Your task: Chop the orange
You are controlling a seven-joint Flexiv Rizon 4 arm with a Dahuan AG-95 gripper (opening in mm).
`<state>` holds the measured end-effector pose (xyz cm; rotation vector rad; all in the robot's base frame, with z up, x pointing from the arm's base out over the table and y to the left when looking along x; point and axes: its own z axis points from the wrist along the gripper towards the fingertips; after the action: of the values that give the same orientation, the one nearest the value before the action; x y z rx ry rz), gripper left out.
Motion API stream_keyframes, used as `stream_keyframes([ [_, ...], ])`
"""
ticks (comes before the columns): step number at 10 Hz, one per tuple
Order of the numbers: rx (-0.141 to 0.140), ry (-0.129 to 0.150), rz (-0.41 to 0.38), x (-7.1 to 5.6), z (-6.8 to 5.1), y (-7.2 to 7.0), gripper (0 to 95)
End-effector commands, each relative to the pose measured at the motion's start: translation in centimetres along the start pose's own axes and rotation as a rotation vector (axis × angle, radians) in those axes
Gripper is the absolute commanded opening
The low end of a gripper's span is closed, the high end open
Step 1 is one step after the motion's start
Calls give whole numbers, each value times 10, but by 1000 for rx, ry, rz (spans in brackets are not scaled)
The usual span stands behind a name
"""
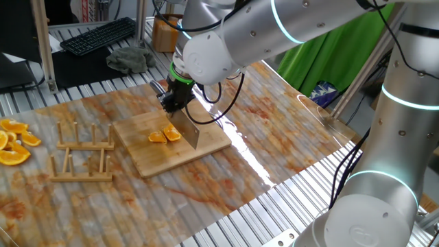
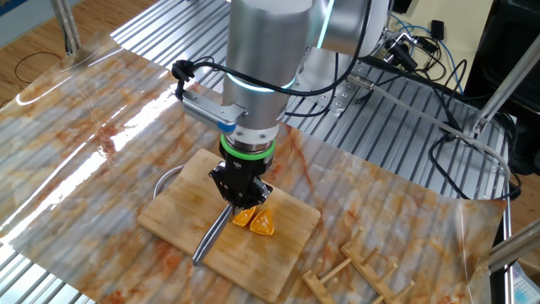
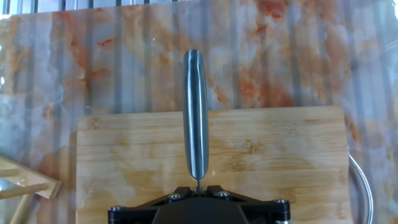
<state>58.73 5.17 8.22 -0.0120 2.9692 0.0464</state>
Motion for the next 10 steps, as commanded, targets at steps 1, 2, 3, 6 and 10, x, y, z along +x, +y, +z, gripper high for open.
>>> stream_keyframes([
  [1, 7, -2, -6, 1, 0, -1, 0],
  [2, 6, -2, -8, 1, 1, -2, 0],
  [3, 6, -1, -8, 1, 2, -2, 0],
  [6, 6, -6, -11, 3, 8, -3, 0],
  [10, 1, -28, -14, 6, 24, -4, 0],
])
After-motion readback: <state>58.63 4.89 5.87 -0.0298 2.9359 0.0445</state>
